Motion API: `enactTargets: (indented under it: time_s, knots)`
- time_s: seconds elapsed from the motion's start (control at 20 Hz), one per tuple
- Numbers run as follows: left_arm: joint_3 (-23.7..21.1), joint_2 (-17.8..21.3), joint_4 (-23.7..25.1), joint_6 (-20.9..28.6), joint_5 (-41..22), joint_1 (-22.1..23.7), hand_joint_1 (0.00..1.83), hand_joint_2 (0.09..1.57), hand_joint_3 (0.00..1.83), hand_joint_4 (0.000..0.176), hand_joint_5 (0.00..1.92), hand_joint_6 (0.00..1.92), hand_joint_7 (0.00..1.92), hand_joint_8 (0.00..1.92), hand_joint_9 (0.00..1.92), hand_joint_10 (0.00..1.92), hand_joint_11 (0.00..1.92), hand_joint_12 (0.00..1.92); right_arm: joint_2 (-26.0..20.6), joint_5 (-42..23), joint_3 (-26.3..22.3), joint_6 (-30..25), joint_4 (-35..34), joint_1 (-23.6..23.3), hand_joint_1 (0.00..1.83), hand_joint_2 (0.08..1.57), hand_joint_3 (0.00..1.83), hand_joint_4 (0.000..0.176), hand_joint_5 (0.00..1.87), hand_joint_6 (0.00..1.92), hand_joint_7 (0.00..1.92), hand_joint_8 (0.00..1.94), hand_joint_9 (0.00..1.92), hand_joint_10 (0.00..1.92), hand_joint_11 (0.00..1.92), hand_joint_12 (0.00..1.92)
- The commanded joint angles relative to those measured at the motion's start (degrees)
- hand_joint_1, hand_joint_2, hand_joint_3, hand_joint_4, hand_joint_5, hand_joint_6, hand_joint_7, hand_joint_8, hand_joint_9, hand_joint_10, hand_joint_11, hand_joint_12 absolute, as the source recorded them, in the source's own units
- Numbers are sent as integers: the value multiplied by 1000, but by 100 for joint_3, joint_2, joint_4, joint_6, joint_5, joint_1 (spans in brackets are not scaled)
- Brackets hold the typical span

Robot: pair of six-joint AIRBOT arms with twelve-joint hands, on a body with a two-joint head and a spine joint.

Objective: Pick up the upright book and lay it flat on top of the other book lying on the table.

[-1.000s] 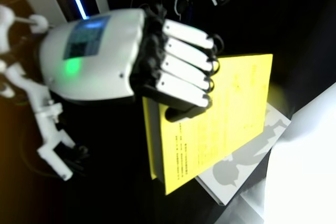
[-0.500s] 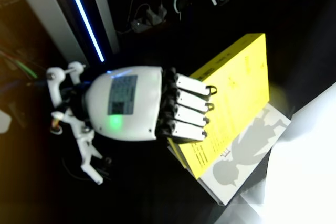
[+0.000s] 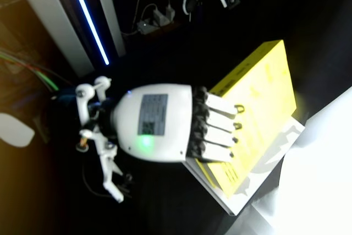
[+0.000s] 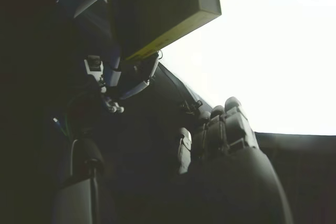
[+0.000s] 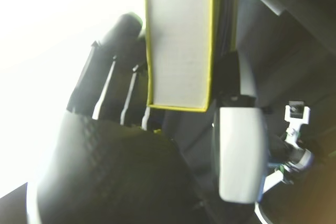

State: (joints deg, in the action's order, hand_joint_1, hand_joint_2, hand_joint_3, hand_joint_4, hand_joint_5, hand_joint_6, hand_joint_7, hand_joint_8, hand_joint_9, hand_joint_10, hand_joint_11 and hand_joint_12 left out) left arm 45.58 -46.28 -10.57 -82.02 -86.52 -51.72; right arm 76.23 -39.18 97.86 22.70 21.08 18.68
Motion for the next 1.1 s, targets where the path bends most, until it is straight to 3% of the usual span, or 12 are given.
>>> enactTargets:
  time_s: [0.0, 0.25, 0.3, 0.35, 0.4, 0.5, 0.55, 0.65, 0.75, 0.85, 0.95, 1.05]
  knots:
    - [15, 6, 46, 10, -749, 46, 451, 983, 0, 176, 0, 0, 0, 0, 0, 0, 0, 0, -10, 636, 130, 19, -50, 53, 1374, 1158, 0, 0, 720, 1083, 1032, 962, 855, 1509, 800, 1736]
    - [14, 2, 32, 60, -815, 44, 456, 982, 0, 176, 0, 0, 0, 0, 0, 0, 0, 0, -13, 745, 151, 18, -214, 55, 1385, 1117, 0, 0, 765, 1075, 1108, 769, 977, 1317, 797, 1599]
    - [13, 2, 28, 60, -821, 43, 455, 981, 0, 176, 0, 0, 0, 0, 0, 0, 0, 0, -30, 744, 132, 18, -218, 55, 1251, 1200, 4, 0, 625, 1329, 987, 1085, 939, 1160, 689, 1633]
    - [6, 3, 13, 60, -840, 39, 458, 988, 3, 176, 0, 0, 0, 0, 0, 0, 0, 0, -101, 741, 24, 18, -224, 74, 823, 1292, 23, 0, 257, 935, 666, 816, 706, 1145, 458, 1694]
    - [4, 3, 4, 61, -843, 38, 466, 983, 0, 176, 0, 0, 0, 0, 0, 0, 0, 0, -139, 737, -27, 17, -224, 95, 524, 1372, 36, 0, 78, 757, 459, 651, 498, 1184, 279, 1747]
    - [4, 1, -18, 62, -843, 37, 451, 972, 0, 176, 0, 0, 0, 0, 0, 0, 0, 0, -215, 691, -126, -61, -223, 136, 109, 1410, 22, 0, 2, 128, 149, 247, 41, 986, 10, 1564]
    - [2, -1, -28, 62, -844, 30, 431, 962, 0, 176, 0, 0, 0, 0, 0, 0, 0, 0, -234, 608, -134, -235, -190, 165, 92, 1388, 6, 0, 0, 25, 36, 80, 7, 577, 1, 1192]
    - [-4, -1, -47, 62, -869, 27, 424, 956, 0, 176, 0, 0, 0, 0, 0, 0, 0, 0, -259, 540, -172, -470, -109, 177, 93, 1355, 0, 0, 0, 0, 0, 3, 0, 180, 0, 609]
    - [-6, -1, -52, 63, -879, 23, 450, 979, 3, 176, 0, 0, 0, 0, 0, 0, 0, 0, -277, 492, -213, -560, -106, 224, 122, 1269, 0, 0, 0, 0, 0, 0, 0, 6, 0, 58]
    - [-15, 0, -70, 64, -879, 15, 475, 993, 9, 176, 0, 0, 0, 0, 0, 0, 0, 0, -362, 229, -290, -944, -30, 341, 152, 1237, 0, 13, 0, 0, 0, 0, 0, 0, 0, 1]
    - [-16, -4, -107, 64, -878, 4, 471, 998, 7, 176, 0, 0, 0, 0, 0, 0, 0, 0, -395, -45, -290, -1512, 211, 377, 183, 1229, 0, 2, 0, 0, 0, 0, 0, 0, 0, 0]
    - [-15, -14, -132, 65, -875, -18, 475, 1006, 9, 172, 0, 0, 0, 0, 0, 0, 0, 0, -393, -170, -340, -1573, 328, 377, 159, 1209, 0, 21, 0, 0, 0, 0, 0, 0, 0, 0]
